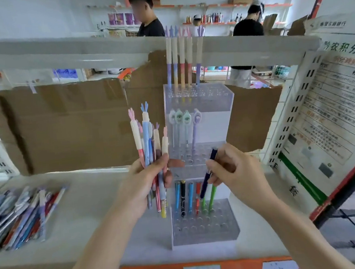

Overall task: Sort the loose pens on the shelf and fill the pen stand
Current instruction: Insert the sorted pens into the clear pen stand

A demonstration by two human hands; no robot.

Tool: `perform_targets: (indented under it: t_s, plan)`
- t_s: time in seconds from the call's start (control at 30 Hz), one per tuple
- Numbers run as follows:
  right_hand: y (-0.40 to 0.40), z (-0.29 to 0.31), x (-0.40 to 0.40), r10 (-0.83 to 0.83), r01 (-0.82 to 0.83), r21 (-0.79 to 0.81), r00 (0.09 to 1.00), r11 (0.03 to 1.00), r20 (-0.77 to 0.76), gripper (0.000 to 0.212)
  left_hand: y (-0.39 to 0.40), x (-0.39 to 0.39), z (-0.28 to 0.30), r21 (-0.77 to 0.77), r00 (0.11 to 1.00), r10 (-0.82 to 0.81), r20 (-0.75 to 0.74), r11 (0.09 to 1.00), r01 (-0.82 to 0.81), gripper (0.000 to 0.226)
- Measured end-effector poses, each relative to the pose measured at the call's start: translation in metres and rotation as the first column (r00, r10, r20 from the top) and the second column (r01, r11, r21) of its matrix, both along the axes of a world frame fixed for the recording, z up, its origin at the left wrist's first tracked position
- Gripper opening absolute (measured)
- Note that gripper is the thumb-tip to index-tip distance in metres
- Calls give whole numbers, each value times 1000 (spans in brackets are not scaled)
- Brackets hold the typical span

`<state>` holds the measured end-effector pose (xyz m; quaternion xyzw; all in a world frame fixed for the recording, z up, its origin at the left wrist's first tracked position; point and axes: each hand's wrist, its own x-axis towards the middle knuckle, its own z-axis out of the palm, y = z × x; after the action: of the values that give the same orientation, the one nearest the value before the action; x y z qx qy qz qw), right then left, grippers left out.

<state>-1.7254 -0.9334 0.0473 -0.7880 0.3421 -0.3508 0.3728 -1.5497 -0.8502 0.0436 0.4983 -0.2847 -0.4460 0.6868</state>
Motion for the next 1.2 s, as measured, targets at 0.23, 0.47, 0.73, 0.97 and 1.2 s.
perform_targets:
  t_s: [0.23,0.47,0.73,0.97,1.2]
  plan:
    - [-10,-33,-26,-120,118,-25,987,993,-107,16,4,-11,-16,-44,980,-177,-91,984,173,15]
    - [-20,-51,-22,-159,161,4,975,987,-154,10,-2,-13,-15,-73,968,-233,-91,971,227,26]
    - [-19,-70,-20,-167,151,-73,922,986,-349,17,-1,-18,-10,-42,977,-202,-68,979,199,22]
    - [-16,-56,-25,-212,168,-154,916,974,-340,18,1,-25,-9,-33,976,-214,-36,977,213,17]
    - [2,-2,-6,34,-51,176,995,983,99,22,-3,-39,-7,19,971,-237,-14,971,237,17]
